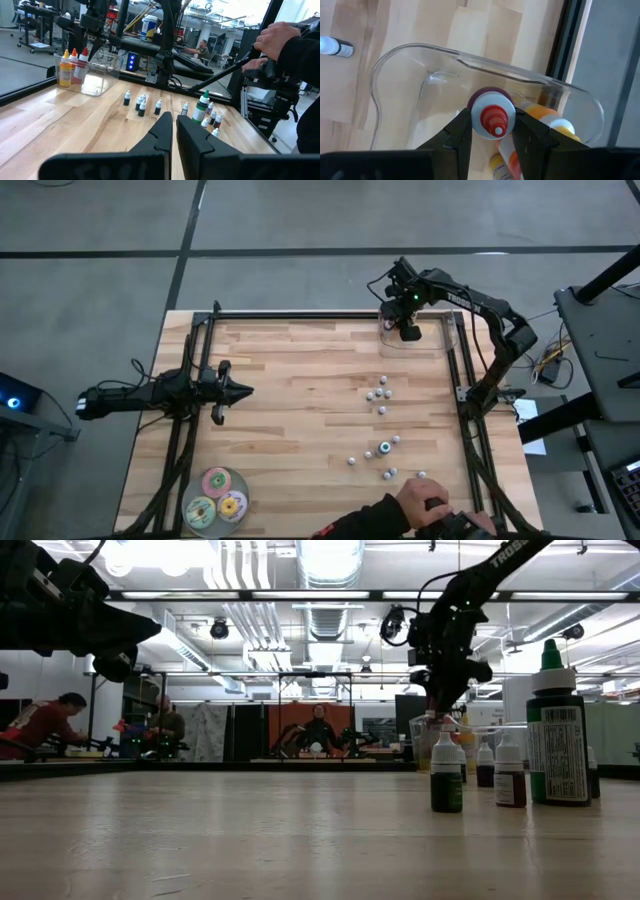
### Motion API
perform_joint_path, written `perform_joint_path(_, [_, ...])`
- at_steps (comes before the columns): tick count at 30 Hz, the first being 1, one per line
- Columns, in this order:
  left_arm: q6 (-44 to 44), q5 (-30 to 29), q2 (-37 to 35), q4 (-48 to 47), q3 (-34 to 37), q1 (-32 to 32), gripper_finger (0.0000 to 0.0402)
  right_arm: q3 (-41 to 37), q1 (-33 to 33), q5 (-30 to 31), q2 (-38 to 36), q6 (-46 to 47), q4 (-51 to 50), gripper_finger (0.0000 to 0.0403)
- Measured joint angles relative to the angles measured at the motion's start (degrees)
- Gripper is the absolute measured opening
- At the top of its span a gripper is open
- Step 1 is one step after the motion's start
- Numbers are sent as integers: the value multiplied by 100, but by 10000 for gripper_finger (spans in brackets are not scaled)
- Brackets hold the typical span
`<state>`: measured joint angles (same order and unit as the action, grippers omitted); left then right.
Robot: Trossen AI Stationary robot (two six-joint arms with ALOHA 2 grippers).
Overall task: Pick & Place food coloring
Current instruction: Put the big red food coloring bottle into the bin
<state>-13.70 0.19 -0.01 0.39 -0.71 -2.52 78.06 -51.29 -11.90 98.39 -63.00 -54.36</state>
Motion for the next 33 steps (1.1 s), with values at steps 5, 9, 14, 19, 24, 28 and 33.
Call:
perform_joint_path(5, [0,1,0,2,2,0,0,-107,-17,-12,0,3,175,109])
perform_joint_path(9, [0,2,0,2,2,0,0,-226,-31,-13,0,96,376,109])
perform_joint_path(14, [-1,2,0,2,2,0,0,-310,-63,-15,0,154,453,109])
perform_joint_path(19, [-1,2,0,2,0,0,0,-355,-95,-13,0,155,533,109])
perform_joint_path(24, [0,2,0,1,2,0,0,-374,-105,-13,0,155,546,109])
perform_joint_path(28, [-1,2,0,2,1,0,0,-376,-105,-13,0,155,584,109])
perform_joint_path(33, [0,1,0,1,2,0,0,-378,-105,-13,0,257,592,109])
